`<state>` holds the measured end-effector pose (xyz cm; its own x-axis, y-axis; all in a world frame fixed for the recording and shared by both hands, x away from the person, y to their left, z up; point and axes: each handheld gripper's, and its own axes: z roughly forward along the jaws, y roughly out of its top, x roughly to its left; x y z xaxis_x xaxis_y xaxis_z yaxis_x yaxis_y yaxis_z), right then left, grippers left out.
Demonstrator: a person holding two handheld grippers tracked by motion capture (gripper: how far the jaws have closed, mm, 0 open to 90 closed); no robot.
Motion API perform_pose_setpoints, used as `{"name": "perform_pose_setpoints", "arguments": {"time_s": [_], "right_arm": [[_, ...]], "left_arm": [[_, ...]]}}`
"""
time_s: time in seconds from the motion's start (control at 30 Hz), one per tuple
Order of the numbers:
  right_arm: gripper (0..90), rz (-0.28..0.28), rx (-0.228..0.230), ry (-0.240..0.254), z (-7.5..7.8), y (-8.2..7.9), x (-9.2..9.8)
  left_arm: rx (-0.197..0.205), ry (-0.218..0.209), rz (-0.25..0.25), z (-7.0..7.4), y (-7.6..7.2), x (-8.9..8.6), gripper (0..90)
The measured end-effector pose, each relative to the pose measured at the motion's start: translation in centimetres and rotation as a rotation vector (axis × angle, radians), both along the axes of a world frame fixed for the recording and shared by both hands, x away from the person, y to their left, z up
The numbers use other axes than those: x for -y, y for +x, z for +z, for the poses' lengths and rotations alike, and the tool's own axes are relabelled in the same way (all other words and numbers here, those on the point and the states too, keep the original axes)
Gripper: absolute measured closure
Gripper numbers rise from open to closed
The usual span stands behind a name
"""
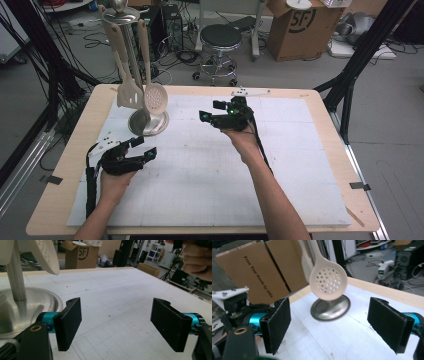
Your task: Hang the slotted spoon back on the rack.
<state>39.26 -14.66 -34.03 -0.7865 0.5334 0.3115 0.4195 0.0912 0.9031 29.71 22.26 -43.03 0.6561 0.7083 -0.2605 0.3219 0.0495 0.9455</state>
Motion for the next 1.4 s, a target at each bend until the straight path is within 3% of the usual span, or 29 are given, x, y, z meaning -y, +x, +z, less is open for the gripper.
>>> {"name": "perform_pose_setpoints", "arguments": {"time_s": [0.13,0.33,0.43,0.8,1.1,1.4], "right_arm": [[18.3,-0.036,0.019,-0.028,-0.7,-1.1,1.6],[18.2,-0.103,0.08,-0.016,-1.4,-2.9,4.1],[17.8,-0.116,0.077,-0.009,-1.7,-3.4,5.1],[17.2,-0.134,0.015,-0.002,-4.6,-4.7,8.3],[16.6,-0.151,-0.013,-0.01,-6.6,-6.8,10.4],[15.7,-0.179,-0.019,-0.013,-7.1,-7.7,12.3]], "left_arm": [[-0.005,-0.008,0.008,0.0,0.1,0.0,24.7],[-0.011,-0.022,0.015,0.0,0.4,0.0,24.3],[-0.018,-0.03,0.014,0.0,0.5,0.2,24.3],[-0.02,0.013,-0.002,-0.3,0.6,1.1,24.4],[-0.009,0.021,-0.011,-0.3,0.5,1.7,24.4],[-0.016,0.044,-0.05,-0.7,0.6,2.6,24.4]]}}
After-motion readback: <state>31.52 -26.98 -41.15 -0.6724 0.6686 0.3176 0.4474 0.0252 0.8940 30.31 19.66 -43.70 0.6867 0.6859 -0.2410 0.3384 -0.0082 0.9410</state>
